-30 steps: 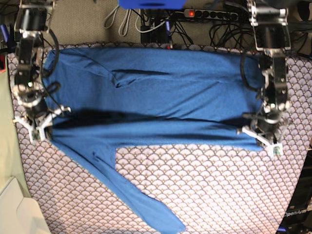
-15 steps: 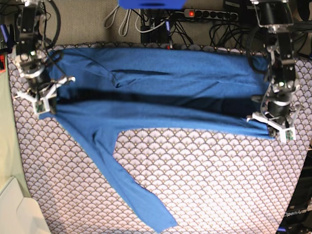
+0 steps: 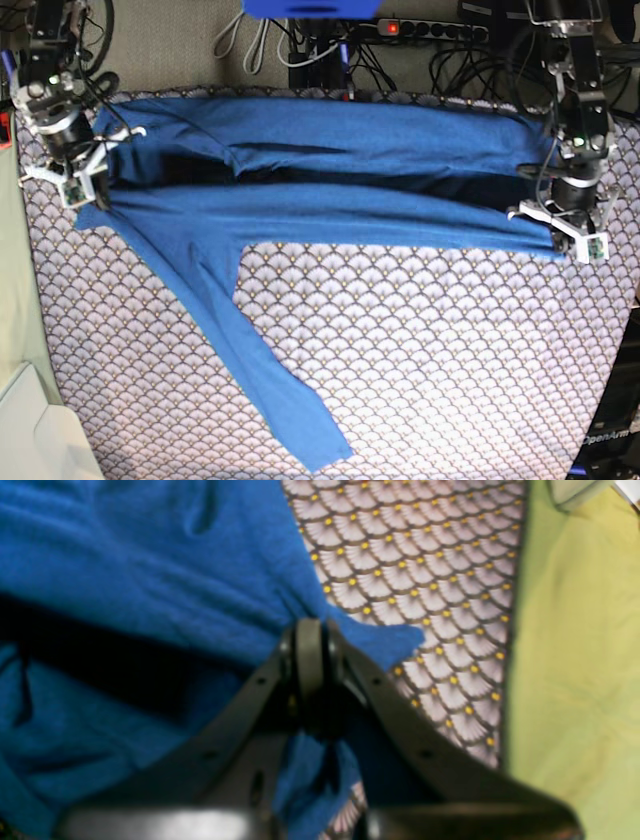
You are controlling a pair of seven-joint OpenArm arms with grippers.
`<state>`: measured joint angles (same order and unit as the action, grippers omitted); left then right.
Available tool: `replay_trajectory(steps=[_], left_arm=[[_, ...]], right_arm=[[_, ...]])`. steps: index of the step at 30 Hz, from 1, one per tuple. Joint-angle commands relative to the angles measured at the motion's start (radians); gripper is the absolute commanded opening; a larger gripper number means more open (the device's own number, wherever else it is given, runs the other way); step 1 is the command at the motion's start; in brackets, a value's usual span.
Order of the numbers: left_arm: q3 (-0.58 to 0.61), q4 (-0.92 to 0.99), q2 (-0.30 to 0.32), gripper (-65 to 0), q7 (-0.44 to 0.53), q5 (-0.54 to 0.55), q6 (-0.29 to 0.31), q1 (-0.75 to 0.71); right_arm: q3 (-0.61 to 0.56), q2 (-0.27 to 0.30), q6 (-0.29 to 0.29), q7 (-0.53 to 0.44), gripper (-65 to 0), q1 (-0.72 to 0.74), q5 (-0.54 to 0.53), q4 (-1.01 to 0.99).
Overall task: Fold the T-shirt properly
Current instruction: 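Lay the hem over the collar edge and open both grippers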
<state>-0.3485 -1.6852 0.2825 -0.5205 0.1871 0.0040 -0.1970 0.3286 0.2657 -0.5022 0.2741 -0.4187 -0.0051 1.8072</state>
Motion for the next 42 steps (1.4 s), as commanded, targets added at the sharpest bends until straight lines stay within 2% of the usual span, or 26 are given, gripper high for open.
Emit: replay_trajectory(steps=[1,8,16,42], left_arm=[[-0.021,-0.023,0.017,-64.6,0.029,-0.002,-0.005,-0.005],[-0.063,-0.060,0.019,-64.6,0.029,-0.002,-0.005,-0.055],[-0.063,-0.052,0.019,-64.6,0.029,-0.002,-0.005,-0.100],[-0.053,0.040,0.010,-64.5,0.029,-0.008,-0.005,-0.117]], right_arm=[[0.014,0.002,-0.016,-0.023,-65.0,-0.012,-0.008,0.021],[0.066,-0.027,-0.089,-0.023,-65.0,-0.029,-0.008,0.035],[0.066,-0.029,-0.091,-0.023,-65.0,-0.072,-0.008,0.035],[0.063,-0.027,-0.091,-0.022,-65.0,-0.119,-0.003,0.026]])
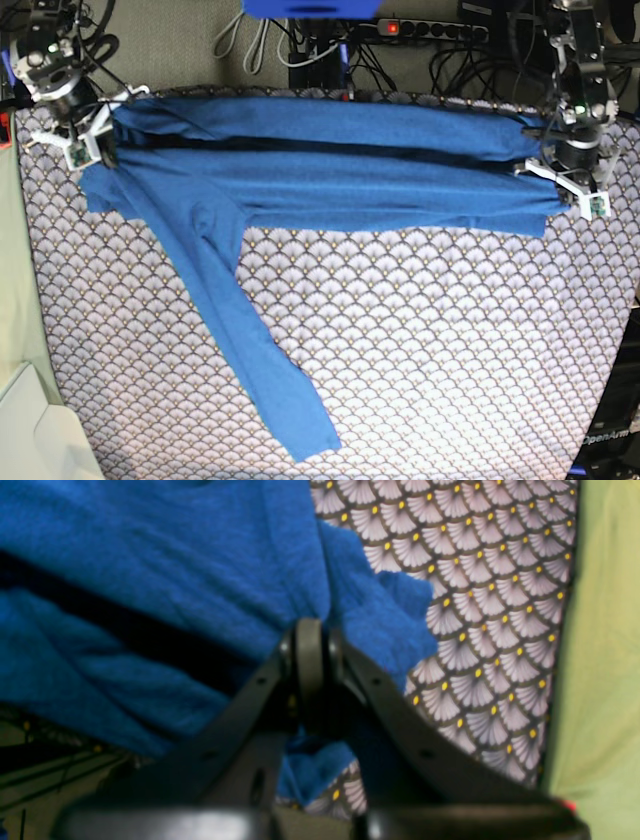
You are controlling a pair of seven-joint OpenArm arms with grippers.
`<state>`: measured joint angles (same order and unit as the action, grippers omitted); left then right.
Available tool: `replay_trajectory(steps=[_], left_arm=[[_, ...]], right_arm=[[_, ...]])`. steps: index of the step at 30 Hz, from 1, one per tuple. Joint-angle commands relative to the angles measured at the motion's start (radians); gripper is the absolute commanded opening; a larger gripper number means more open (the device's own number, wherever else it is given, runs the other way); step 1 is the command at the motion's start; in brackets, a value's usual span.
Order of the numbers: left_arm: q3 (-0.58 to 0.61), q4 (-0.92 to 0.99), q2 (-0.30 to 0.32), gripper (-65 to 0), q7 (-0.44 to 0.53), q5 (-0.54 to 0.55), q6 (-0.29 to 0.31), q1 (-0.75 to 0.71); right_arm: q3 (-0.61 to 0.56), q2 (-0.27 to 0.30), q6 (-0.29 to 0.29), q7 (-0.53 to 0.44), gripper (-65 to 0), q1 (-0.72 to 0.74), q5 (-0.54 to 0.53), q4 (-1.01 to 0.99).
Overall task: Fold the T-shirt properly
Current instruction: 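Lay the hem over the collar edge and open both grippers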
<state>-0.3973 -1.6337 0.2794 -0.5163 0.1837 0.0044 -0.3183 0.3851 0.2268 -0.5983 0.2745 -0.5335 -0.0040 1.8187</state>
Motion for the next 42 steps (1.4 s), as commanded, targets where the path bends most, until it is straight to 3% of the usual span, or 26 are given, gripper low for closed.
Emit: replay_trajectory(steps=[1,11,15,17,20,24,27,32,42], left_arm=[[-0.004,-0.006,0.013,-64.5,0.023,-0.003,-0.005,0.005],[0.038,0.022,0.013,-64.5,0.023,-0.006,-0.007,0.008],[0.033,0.022,0.011,-64.0,-0.071,-0.003,-0.007,0.025],[0.030,0.020,0.011,-60.5,-0.129,-0.005,-0.007,0.052],[0.030,0.014,0.013,-48.6,-0.170,-0.006,-0.007,0.064],[0.033,0.008,0.013,-31.9,-0.172,-0.006,-0.007,0.063],[0.030,0.008,0.013,-25.0,-0.172,-0.006,-0.007,0.058],[0.028,0.008,0.019,-24.1,-0.175,0.000,-0.007,0.055],[-0.042,-0.076,0.014,-23.8,-0.180,0.001,-0.005,0.052]], right_arm=[[0.005,0.012,0.005,-0.022,-65.0,-0.006,-0.004,0.014],[0.005,0.012,0.005,-0.016,-65.0,-0.007,-0.004,-0.001],[0.005,0.012,0.005,0.055,-65.0,0.000,-0.004,-0.001],[0.004,0.015,0.005,0.087,-65.0,0.002,-0.004,0.000],[-0.025,0.021,0.005,0.096,-63.8,0.002,-0.004,0.002],[-0.030,0.021,0.005,0.096,-53.9,-0.003,-0.003,0.003],[-0.030,0.021,0.005,0.096,-44.8,-0.004,-0.003,0.005],[-0.021,0.035,0.005,0.096,-35.6,-0.007,-0.003,0.011],[0.013,0.046,0.005,0.095,-35.5,0.003,-0.003,0.046]])
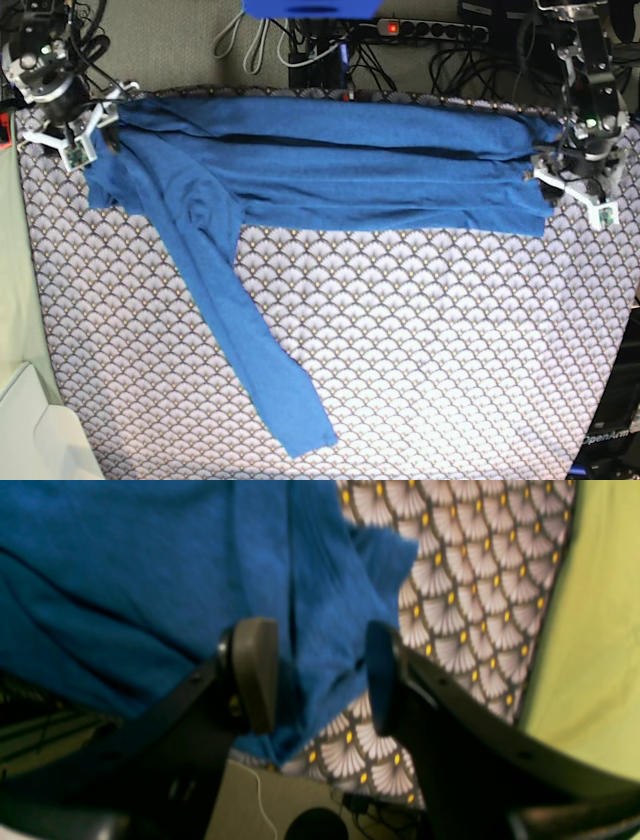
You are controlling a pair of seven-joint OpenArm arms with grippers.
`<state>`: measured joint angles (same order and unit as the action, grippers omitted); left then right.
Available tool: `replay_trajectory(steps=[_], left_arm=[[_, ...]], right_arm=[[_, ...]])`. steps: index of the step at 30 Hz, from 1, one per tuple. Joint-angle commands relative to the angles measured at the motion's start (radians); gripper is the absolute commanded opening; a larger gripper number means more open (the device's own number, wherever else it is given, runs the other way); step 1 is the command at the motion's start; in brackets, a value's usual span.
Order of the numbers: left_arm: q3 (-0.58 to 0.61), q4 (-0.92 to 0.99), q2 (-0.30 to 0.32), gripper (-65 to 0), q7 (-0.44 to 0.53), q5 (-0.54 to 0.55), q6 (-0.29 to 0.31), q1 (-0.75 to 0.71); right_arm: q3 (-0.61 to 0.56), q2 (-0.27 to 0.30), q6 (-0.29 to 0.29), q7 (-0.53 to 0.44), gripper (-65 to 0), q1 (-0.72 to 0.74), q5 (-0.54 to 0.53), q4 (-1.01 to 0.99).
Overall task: Fold the T-shirt properly
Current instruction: 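Lay the hem over the collar edge and open both grippers, then move the right gripper to the hanging sleeve and grasp its cuff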
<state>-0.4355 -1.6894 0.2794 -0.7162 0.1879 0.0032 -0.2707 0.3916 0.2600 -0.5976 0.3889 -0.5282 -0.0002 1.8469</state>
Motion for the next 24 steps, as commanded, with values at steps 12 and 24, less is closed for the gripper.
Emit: replay_trajectory(steps=[12,24], left_arm=[[-0.004,-0.033,0.019,-23.8,0.023,-0.012,-0.004,0.069],[0.002,0.134,0.011,-24.1,0.030,-0.003,-0.004,0.230]], right_arm=[[-0.007,-0.008,0.005,-0.017,-35.0,0.176,0.162,0.009],[-0.162,-0.060,0.005,-0.017,-20.8,0.521,0.162,-0.204]])
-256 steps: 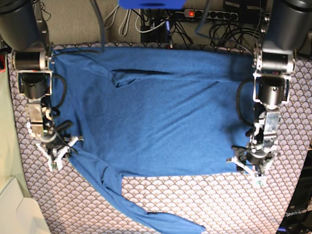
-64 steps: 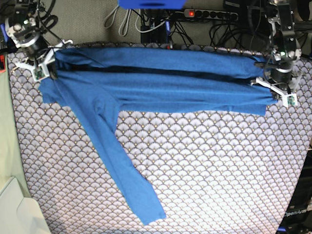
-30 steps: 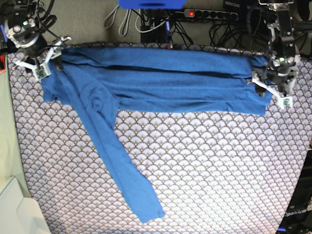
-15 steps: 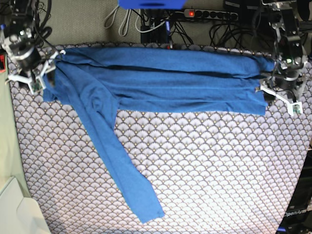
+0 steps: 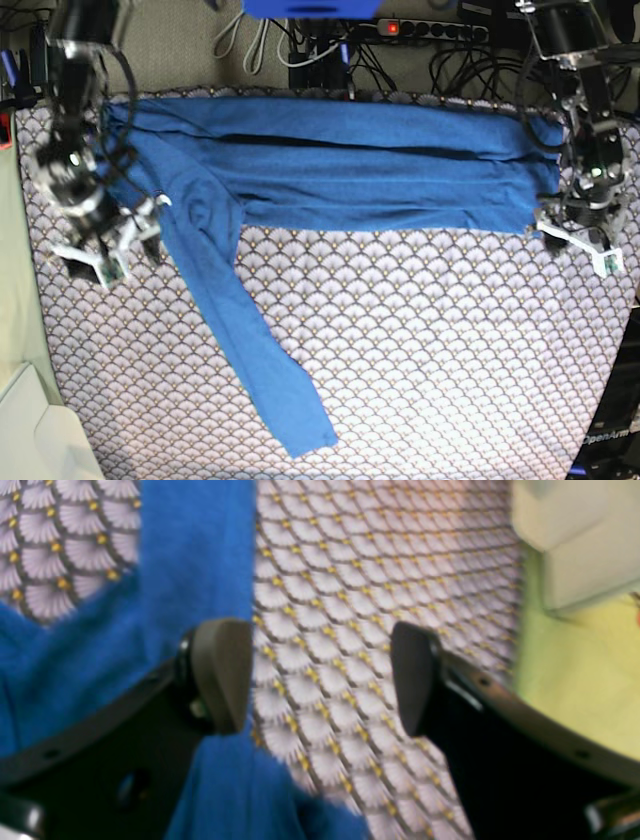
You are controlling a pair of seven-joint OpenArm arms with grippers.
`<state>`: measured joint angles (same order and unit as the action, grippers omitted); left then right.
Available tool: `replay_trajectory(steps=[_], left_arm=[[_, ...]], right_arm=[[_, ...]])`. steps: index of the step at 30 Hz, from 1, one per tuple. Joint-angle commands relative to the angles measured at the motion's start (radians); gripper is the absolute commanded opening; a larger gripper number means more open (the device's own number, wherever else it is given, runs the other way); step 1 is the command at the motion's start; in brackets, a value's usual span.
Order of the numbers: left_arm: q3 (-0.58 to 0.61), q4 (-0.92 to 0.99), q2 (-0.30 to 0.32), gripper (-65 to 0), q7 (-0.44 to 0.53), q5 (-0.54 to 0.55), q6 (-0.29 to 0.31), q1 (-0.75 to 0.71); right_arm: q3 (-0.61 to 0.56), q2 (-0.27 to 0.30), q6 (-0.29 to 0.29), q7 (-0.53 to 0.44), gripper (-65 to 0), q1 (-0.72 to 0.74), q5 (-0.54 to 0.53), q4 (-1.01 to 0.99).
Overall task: Fold the T-shirt properly
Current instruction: 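Move the right gripper to the hanging sleeve and grasp its cuff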
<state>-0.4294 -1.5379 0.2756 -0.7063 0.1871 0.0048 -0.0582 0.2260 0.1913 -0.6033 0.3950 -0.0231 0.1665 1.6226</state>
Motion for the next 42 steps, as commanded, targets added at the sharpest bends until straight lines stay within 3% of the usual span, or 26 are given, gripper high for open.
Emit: replay_trajectory(steps=[1,7,18,23,31,36,42], left_arm=[[-0.004,-0.008,0.015,-24.1,0.020,-0.002,-0.006,0.024],[-0.004,0.003,0.015,-24.1,0.012,-0.008,-0.006,0.036],[-0.003,-0.003,0.018,-23.9,0.017,-0.010,-0.006,0.028],[-0.003,-0.008,0.017,-24.0,0.012,-0.004,-0.006,0.028],[-0.003,-0.008,0.017,-23.9,0.012,-0.002,-0.006,0.030],[-0.003,-0.008,0.015,-23.9,0.012,-0.002,-0.006,0.034],[-0.003,-0.003,0.015,-23.8,0.017,-0.002,-0.006,0.034]], right_arm=[[-0.010,0.003,0.010,-0.023,-20.8,0.042,-0.005,-0.015],[-0.086,-0.019,0.010,-0.023,-20.9,0.202,-0.006,-0.288],[-0.089,-0.057,0.010,-0.037,-20.9,0.478,-0.006,-0.614],[-0.087,-0.057,0.015,-0.126,-21.0,0.570,-0.006,-0.796],[-0.083,-0.057,0.018,-0.279,-21.0,0.605,-0.006,-0.950],[-0.083,-0.057,0.127,-0.350,-21.0,0.610,-0.006,-1.014],[-0.087,-0.057,0.131,-0.364,-21.0,0.602,-0.006,-1.023]])
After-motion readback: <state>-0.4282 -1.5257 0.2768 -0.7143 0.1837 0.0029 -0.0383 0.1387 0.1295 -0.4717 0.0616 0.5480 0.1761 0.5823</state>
